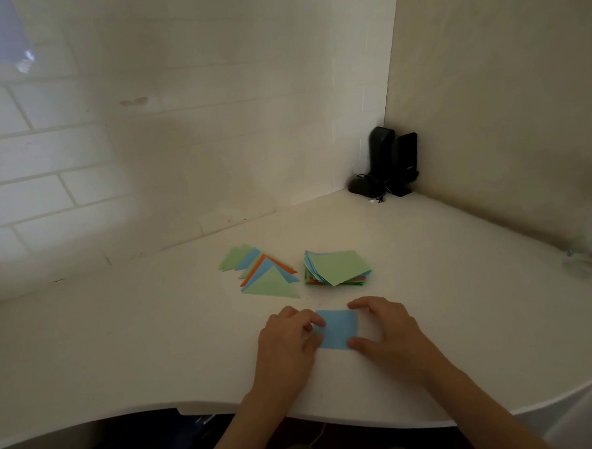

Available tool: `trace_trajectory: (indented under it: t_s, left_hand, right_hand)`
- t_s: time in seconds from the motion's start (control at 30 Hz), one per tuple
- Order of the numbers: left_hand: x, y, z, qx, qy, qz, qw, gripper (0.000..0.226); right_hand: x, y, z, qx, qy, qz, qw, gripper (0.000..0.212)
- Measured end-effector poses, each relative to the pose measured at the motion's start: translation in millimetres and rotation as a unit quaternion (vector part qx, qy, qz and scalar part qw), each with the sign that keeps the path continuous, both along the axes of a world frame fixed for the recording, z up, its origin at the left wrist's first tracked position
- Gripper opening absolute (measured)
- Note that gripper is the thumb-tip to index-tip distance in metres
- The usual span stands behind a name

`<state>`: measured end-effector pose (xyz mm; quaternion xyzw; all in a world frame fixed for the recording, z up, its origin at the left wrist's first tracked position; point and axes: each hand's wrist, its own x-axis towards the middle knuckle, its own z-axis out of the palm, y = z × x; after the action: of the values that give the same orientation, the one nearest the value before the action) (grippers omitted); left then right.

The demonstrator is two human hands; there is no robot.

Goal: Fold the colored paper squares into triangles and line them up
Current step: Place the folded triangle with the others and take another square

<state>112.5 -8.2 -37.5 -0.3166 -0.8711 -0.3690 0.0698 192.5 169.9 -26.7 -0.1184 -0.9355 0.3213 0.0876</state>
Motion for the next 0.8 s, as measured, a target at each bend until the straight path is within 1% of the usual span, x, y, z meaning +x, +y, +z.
trace_trajectory:
  t_s: [0.07,0.13,0.2,0.27,0.3,0.4,0.47,0.53,0.6,0.7,0.73,0.8]
  left_hand:
    - [0,1,0,-0.009,0.023,-0.019,1.0,0.024]
    - [0,3,-1,-0.019,0.053,-0.04,0.998,0.028]
    - [2,3,1,-0.042,0.09,-0.049,0.994,0.026]
    - [5,2,6,-0.087,0.154,-0.048,0.983,0.015]
    - [7,2,8,-0.109,0.181,-0.047,0.976,0.015]
    - [18,1,9,-0.137,0.209,-0.04,0.967,0.042]
    - [23,1,9,-0.136,0.219,-0.034,0.966,0.047]
    - [24,0,9,-0.127,0.224,-0.031,0.966,0.041]
    - [22,-2,9,-0.124,0.215,-0.036,0.968,0.027]
    - [16,-6,7,-0.134,0.23,-0.047,0.963,0.011]
    - [14,-8,7,-0.135,0.233,-0.049,0.962,0.011]
    - [9,-14,7,-0.132,0.234,-0.045,0.962,0.012]
  right_hand:
    - [-2,-1,4,0.016,-0.025,0.018,0.999,0.056]
    - [-2,-3,6,0.01,-0.026,0.034,0.999,0.053]
    - [-2,-5,6,0.023,-0.002,0.032,0.999,0.044]
    - [-2,-5,4,0.046,0.041,0.01,0.998,0.046]
    - [-1,-6,3,0.049,0.057,0.002,0.997,0.045]
    - [3,-10,2,0.048,0.071,-0.01,0.996,0.028]
    - [7,-17,3,0.055,0.087,-0.011,0.995,0.02]
    - [11,-24,6,0.074,0.085,-0.002,0.994,0.029]
    - [11,-26,6,0.089,0.099,0.003,0.991,0.036]
    - [9,-24,8,0.106,0.125,-0.006,0.986,0.034]
    - [9,-21,9,0.118,0.119,-0.006,0.986,0.03]
    - [8,-18,7,0.141,0.077,-0.001,0.987,0.022]
